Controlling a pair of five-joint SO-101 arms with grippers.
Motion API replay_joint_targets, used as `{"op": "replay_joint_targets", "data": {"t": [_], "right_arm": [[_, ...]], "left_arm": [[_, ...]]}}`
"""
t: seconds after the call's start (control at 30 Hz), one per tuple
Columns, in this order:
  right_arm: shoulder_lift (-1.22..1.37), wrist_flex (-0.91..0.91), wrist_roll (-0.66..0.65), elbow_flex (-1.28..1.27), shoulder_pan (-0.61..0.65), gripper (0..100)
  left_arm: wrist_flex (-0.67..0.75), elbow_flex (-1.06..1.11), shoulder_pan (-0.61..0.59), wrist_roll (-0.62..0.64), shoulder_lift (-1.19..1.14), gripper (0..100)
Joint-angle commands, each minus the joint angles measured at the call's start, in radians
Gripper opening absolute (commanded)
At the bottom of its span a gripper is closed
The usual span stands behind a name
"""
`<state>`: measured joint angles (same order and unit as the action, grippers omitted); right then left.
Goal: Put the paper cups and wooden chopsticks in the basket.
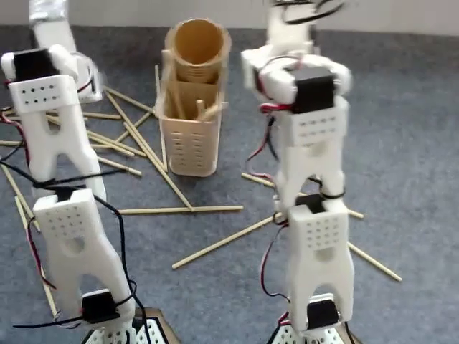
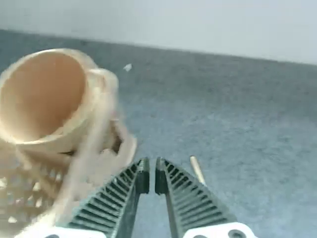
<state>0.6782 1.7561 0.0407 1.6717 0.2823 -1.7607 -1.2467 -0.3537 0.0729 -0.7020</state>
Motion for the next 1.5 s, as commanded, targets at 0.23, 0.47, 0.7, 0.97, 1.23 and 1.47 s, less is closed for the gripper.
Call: {"op": "replay_joint_targets", "data": {"t": [0.23,0.47,0.7,0.97,1.23,1.47], "right_arm": [[-0.444,0.013,-0.288,0.062,-0.262,4.7],[-0.702,0.010,-0.288,-0.737,-0.602,4.7],[-1.193,-0.268,-0.367,-1.672,-0.512,4.7],[-1.696,-0.820,-0.367,-2.744,-0.389,4.9],[-1.745,-0.857,-0.321,-2.915,-0.263,5.3],[-1.745,-0.881,-0.315,-2.959,-0.237,5.3]], "left_arm": [[-0.008,0.081,0.001,-0.150,0.297,21],[-0.006,0.783,-0.021,-0.282,0.707,21],[0.097,1.029,-0.259,-0.325,0.911,21],[0.233,1.201,-0.506,-0.328,0.684,21],[0.292,1.320,-0.619,-0.371,0.596,21],[0.595,1.600,-0.685,-0.411,0.587,21]]}}
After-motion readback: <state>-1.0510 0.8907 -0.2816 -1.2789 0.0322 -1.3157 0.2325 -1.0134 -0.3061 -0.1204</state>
